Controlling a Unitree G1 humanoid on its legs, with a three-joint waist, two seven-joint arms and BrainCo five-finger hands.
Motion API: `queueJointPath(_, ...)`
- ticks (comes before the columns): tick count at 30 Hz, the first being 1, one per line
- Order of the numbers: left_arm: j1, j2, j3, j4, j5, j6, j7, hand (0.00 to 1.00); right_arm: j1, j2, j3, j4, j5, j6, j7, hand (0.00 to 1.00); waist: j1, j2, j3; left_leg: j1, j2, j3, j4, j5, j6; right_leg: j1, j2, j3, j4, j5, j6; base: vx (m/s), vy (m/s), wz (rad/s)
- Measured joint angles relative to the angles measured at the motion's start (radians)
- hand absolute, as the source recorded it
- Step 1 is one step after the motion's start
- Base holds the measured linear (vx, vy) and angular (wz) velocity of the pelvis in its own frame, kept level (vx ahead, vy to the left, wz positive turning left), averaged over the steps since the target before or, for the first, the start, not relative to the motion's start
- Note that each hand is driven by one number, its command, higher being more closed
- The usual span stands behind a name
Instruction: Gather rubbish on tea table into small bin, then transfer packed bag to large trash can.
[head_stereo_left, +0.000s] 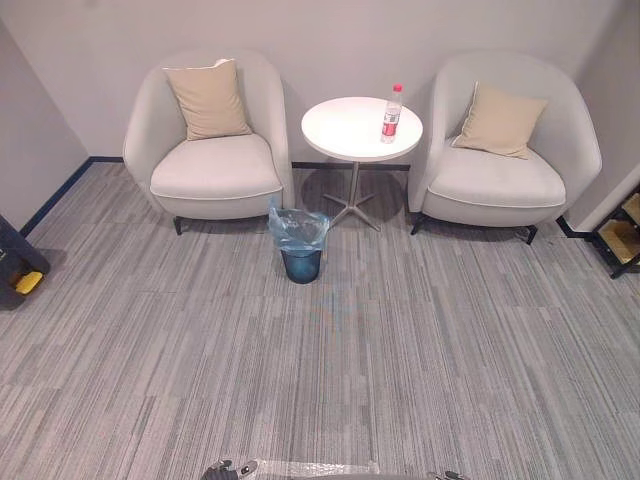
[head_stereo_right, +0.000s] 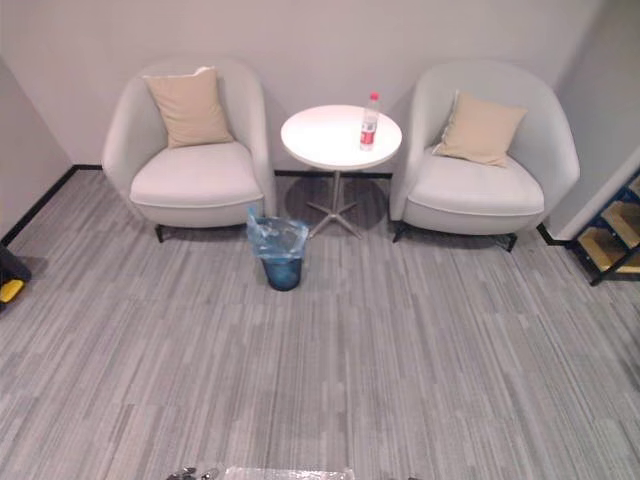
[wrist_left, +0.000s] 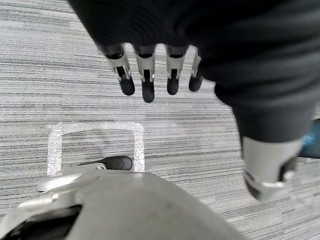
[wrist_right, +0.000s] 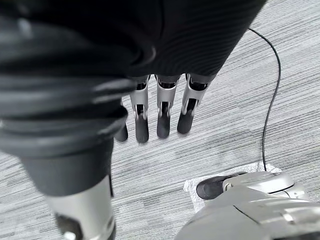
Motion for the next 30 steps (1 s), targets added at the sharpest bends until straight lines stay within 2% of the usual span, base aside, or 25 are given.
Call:
queueJointPath(16,0.000,0.000,0.001,0.002,0.010,0.000,0.017,0.00,-0.001,0.001,0.000,0.002,-0.001,0.000,0.001,0.00,0.003,-0.006,0.004,-0.001,0.002,0.031,-0.004,-0.001,0.000,-0.012,0.003,0.031,-0.009,0.012,0.000,-0.02,-0.024,-0.05)
queueJointPath(22,-0.001,0.003,0.002,0.001,0.009,0.000,0.017,0.00,-0.009,0.002,0.000,0.002,-0.010,0.003,0.003,0.00,0.004,-0.009,0.007,-0.008,0.003,0.077,-0.003,-0.005,0.004,-0.038,0.007,0.076,-0.009,0.026,0.003,-0.03,-0.024,-0.24)
queueJointPath(26,-0.004,0.005,0.014,-0.002,0.008,0.000,0.017,0.00,-0.028,-0.002,0.000,0.001,-0.038,0.004,0.004,0.00,0.018,-0.010,0.023,-0.027,0.017,0.145,0.034,-0.032,0.000,-0.075,0.018,0.134,0.005,0.035,0.001,-0.04,-0.021,-0.47)
queueJointPath(28,-0.012,0.005,0.029,-0.003,0.005,0.001,0.017,0.00,-0.035,0.000,-0.001,0.000,-0.039,0.005,0.004,0.00,0.019,-0.009,0.026,-0.056,0.030,0.162,0.078,-0.055,-0.006,-0.110,0.020,0.107,0.044,0.009,-0.001,-0.02,-0.033,-0.34)
queueJointPath(30,-0.028,0.006,0.030,-0.003,0.000,0.001,0.017,0.00,-0.038,0.001,-0.003,-0.004,-0.039,0.006,0.005,0.00,0.018,-0.009,0.035,-0.078,0.045,0.161,0.117,-0.076,-0.015,-0.140,0.017,0.037,0.088,-0.012,-0.005,0.00,-0.061,-0.04)
